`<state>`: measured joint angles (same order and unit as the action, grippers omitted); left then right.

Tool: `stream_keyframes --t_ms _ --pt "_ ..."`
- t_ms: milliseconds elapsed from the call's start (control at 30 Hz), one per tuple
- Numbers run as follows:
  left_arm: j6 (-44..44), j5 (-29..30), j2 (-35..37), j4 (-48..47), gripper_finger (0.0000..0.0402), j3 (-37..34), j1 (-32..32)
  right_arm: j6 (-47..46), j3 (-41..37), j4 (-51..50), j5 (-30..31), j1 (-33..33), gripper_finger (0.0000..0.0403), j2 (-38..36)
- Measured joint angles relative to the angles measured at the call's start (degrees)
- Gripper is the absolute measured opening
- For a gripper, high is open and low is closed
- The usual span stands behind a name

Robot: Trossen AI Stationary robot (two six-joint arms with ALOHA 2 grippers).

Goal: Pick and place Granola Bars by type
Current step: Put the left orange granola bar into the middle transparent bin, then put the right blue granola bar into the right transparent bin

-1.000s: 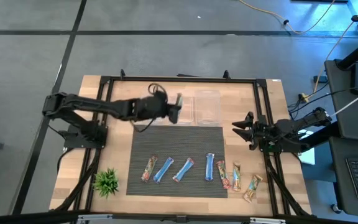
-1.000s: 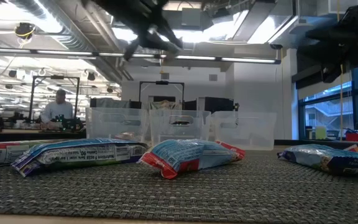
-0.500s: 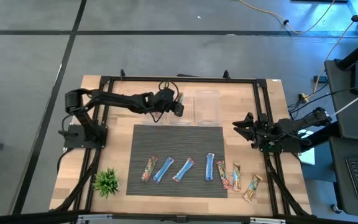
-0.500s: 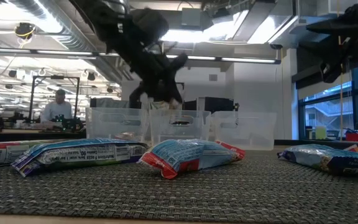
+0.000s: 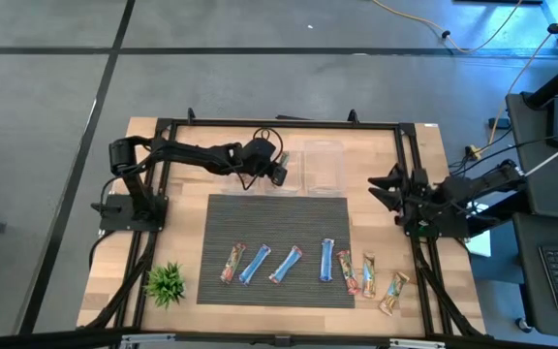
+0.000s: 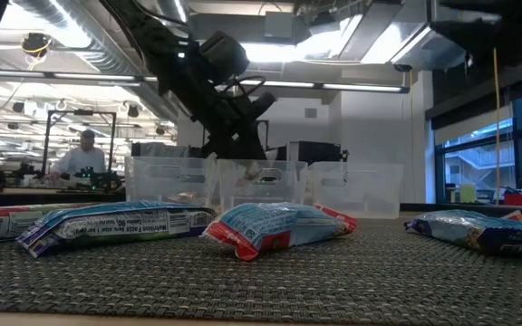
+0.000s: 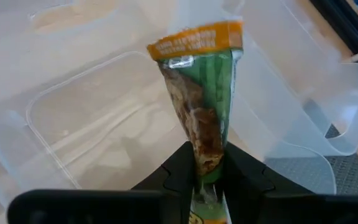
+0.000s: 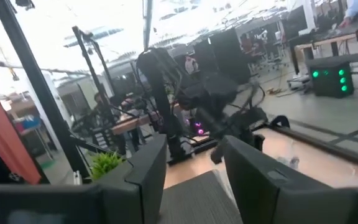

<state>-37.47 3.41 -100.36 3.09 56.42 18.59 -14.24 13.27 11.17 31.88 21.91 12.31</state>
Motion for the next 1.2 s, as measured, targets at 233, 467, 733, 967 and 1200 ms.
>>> stream_keyframes --t_ms 233,467,733,967,1200 --pt "0.3 1.5 0.0 0.1 0.0103 0.0 0.2 1.5 17.6 -12.0 0.0 0.0 0.0163 15.6" --pt "5.2 -1.9 3.7 0.0 0.0125 1.8 0.7 -23.7 37.1 -39.2 -0.5 0.6 0.0163 33.0" --pt "14.7 -4.4 11.0 0.2 0.0123 3.5 -0.9 -59.5 45.9 -60.0 -10.0 5.6 0.0163 49.6" --pt "20.0 -5.2 14.1 -0.3 0.0123 3.5 -2.5 -70.0 43.8 -57.8 -20.4 9.8 0.0163 62.1" --pt "23.2 -5.1 13.8 -0.8 0.0125 3.4 -3.9 -80.0 43.8 -54.4 -27.3 10.6 0.0163 71.8"
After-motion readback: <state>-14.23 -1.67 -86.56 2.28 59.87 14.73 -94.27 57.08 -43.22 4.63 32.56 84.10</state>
